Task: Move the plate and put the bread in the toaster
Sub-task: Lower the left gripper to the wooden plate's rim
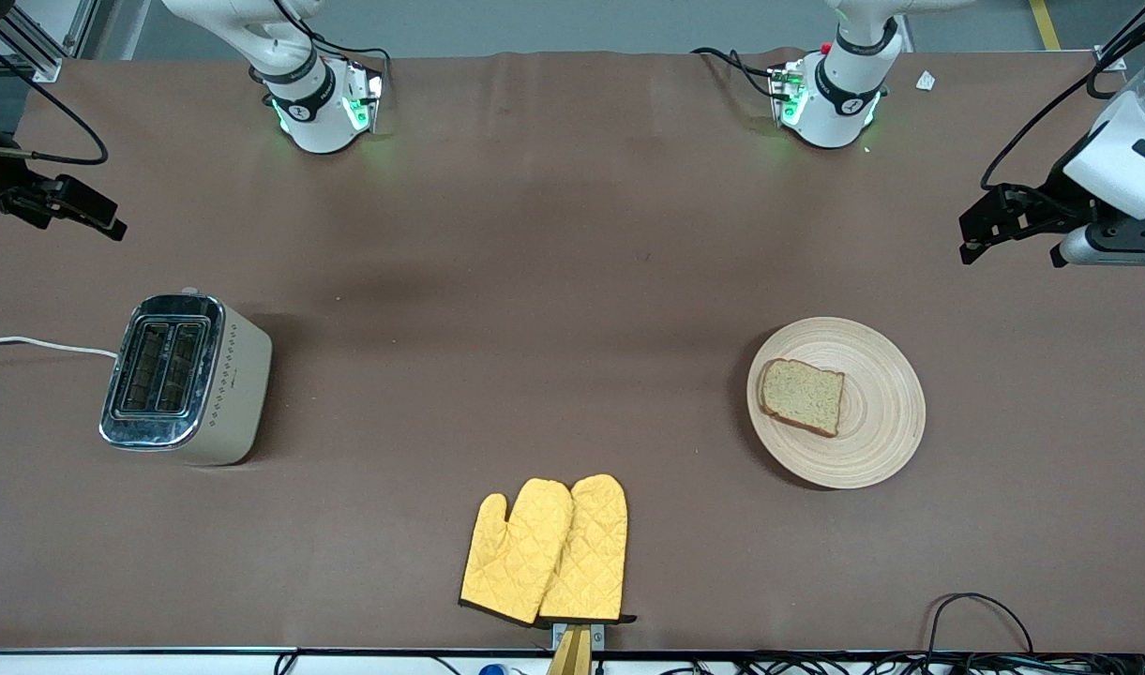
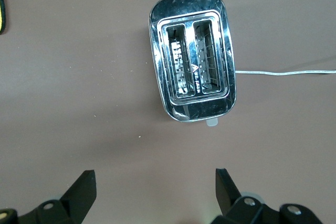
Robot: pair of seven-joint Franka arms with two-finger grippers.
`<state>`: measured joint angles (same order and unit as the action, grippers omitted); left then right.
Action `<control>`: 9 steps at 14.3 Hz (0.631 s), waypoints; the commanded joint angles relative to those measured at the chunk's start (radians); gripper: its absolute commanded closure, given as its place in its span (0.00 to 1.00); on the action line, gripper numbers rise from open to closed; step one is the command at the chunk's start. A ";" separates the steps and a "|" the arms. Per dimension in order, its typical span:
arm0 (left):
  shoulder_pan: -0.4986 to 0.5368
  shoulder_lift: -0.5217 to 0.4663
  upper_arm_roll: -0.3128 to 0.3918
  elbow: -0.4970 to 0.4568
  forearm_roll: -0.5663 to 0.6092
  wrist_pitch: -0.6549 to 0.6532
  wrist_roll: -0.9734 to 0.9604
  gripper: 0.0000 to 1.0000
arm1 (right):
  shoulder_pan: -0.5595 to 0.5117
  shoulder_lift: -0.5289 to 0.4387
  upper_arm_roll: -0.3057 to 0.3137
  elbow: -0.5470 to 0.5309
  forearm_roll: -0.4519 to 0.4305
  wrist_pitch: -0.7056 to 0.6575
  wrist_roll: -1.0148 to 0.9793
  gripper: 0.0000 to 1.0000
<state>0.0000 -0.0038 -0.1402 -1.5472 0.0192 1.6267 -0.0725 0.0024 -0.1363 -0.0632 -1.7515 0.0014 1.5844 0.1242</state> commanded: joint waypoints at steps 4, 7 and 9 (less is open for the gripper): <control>0.003 0.022 0.001 0.032 -0.011 -0.014 0.011 0.00 | -0.013 -0.025 0.008 -0.026 0.006 0.002 -0.003 0.00; 0.069 0.097 0.001 0.030 -0.019 -0.014 0.037 0.00 | -0.013 -0.025 0.008 -0.026 0.006 0.002 -0.003 0.00; 0.133 0.174 0.002 0.032 -0.153 -0.014 0.046 0.00 | -0.013 -0.025 0.008 -0.026 0.006 0.002 -0.003 0.00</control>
<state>0.0684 0.0820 -0.1360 -1.5460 -0.0319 1.6238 -0.0550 0.0022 -0.1363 -0.0633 -1.7520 0.0014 1.5837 0.1242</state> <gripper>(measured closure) 0.000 0.000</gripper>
